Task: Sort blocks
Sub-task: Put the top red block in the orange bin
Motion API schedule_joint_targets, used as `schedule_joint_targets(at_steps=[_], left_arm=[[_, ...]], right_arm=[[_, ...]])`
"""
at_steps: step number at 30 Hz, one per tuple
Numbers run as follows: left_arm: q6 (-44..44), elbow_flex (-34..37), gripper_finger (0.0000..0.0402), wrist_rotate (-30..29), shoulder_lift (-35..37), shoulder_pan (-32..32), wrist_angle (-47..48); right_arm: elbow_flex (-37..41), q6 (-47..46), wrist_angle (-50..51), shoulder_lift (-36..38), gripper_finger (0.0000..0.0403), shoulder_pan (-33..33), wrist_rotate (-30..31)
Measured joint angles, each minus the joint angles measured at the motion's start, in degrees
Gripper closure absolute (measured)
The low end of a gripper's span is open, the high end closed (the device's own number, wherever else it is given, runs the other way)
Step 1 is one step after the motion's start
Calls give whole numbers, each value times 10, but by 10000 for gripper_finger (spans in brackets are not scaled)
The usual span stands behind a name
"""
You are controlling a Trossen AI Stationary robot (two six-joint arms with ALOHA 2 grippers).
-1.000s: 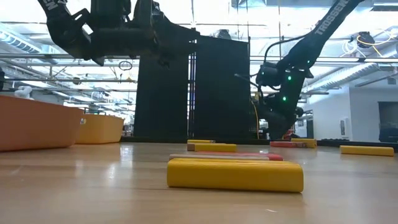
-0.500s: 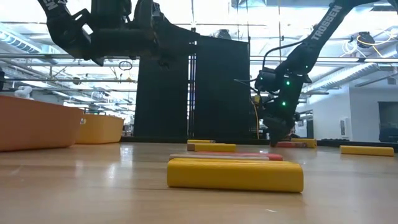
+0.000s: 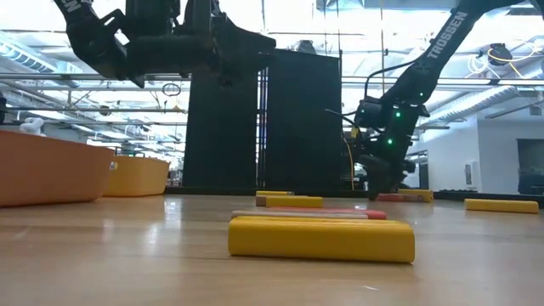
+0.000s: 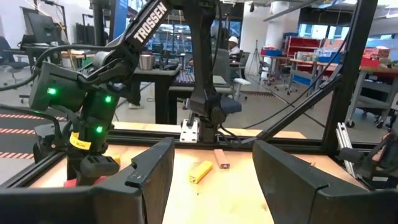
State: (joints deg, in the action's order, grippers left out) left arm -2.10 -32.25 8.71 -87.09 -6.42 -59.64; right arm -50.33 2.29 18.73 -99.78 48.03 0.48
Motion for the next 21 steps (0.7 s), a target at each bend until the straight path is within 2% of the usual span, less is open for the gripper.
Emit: schedule_joint_targets(at_steps=[12,16,21], left_arm=[[25,-1,187,-1,0,-1,0],[25,-1,187,-1,0,-1,0],[25,-1,187,-1,0,-2,0]], right_arm=[[1,-22,-5,5,300,-7,4],[4,-22,-2,25,315,-20,10],[3,-31,-5,72,307,-42,8]])
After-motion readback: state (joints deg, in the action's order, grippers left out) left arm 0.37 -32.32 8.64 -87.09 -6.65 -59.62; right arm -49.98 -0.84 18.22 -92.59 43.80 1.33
